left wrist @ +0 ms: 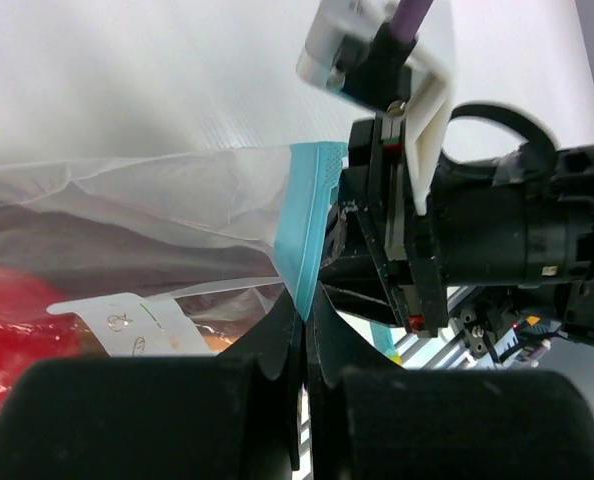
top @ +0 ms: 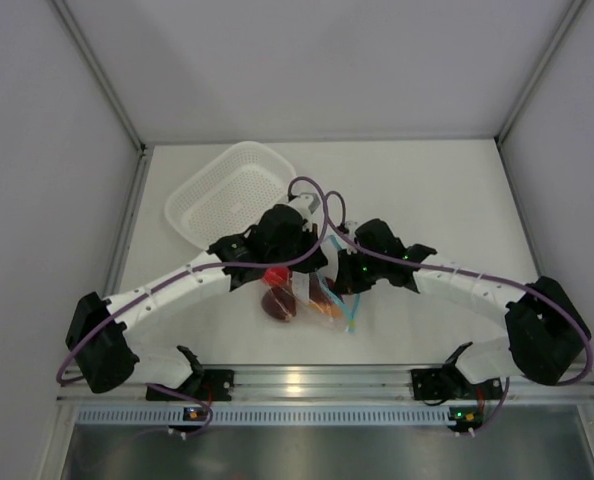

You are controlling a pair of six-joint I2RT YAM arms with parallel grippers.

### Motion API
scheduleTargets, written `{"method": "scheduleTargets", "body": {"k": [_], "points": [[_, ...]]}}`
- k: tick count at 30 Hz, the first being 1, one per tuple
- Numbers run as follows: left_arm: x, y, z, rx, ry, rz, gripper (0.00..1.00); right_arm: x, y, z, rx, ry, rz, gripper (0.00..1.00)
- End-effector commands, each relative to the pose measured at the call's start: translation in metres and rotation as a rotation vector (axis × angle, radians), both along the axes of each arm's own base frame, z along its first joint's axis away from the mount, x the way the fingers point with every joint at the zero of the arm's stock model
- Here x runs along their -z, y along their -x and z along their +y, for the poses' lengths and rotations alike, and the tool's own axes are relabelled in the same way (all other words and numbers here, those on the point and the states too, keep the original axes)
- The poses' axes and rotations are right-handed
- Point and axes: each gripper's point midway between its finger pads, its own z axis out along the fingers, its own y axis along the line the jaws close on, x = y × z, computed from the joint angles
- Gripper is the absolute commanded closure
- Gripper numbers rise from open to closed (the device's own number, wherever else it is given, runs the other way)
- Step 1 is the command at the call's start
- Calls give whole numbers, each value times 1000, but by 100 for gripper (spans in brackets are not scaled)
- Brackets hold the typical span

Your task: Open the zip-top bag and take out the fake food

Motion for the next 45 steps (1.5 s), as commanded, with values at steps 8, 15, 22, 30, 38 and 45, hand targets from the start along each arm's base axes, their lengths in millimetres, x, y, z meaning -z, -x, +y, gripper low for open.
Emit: {"method": "scheduleTargets", "body": {"k": [8,15,22,30,38,45], "points": [[-14,23,-21,227,71,-32,100,-96,-42,6,-22,27,-257,100],[-23,16,-11,178,53,-86,100,-122,-48,5,-69,71,-288,100],[-30,-12,9,-39,17,-126,100,-113,-25,-17,-58,75,-279,100],[-33,-32,28,-236,14,-142,100,-114,-3,-39,-36,59,-294,100],[-24,-41,38,-350,31,-99,100,-140,23,-65,-59,73,-328,100],[-27,-53,53,-490,74,-92,100,-162,41,-91,-34,76,-373,100]]}}
